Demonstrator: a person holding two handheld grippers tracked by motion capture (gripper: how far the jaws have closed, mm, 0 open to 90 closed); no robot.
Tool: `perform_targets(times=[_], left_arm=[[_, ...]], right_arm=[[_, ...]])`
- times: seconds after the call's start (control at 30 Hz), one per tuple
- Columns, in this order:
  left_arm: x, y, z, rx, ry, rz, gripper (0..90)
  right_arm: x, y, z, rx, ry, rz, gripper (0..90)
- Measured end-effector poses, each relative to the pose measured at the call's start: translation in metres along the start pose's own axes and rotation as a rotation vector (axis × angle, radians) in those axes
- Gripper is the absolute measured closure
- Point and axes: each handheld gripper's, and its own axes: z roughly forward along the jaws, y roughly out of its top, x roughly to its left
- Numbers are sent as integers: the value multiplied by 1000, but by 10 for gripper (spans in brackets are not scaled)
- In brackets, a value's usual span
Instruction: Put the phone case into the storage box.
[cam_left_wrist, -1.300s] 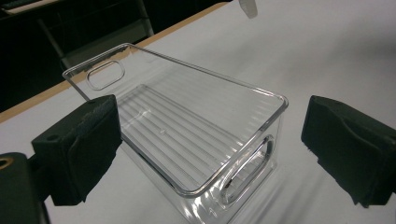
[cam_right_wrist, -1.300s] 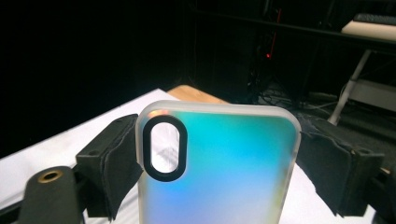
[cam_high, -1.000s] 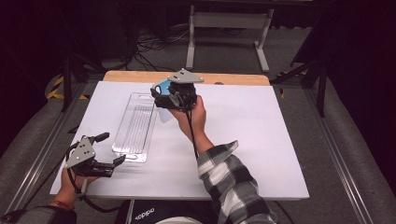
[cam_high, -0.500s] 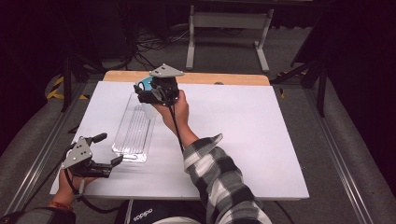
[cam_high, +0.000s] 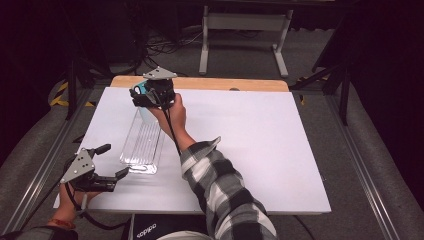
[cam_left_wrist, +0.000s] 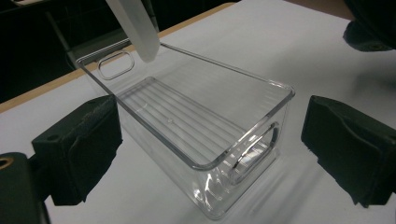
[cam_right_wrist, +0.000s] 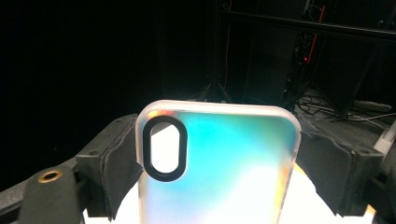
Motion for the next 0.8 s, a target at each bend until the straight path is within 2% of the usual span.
perform_targets(times=[0.1,0.2,0.27,0.37,0.5,0.57,0.8], left_arm=[[-2,0,-2,3,3,-6,57],[-4,-3,-3,20,2,8,57],[-5,-4,-4,14,-1,-5,57],[-5,-3,-5,7,-7,-12,57],[-7,-3,-4,11,-11,-3,58],[-7,-4,-3,7,-19,-18,59],[-9,-5,-1,18,-21,-6,58]], right_arm=[[-5,-4,12,15,-17,11,175],[-12,-8,18,22,-26,44,175],[-16,-12,24,31,-40,57,175],[-20,-18,29,43,-67,65,175],[-27,-25,33,48,-76,105,174],[-28,-27,34,54,-77,107,174],[-26,-33,38,66,-96,99,173]])
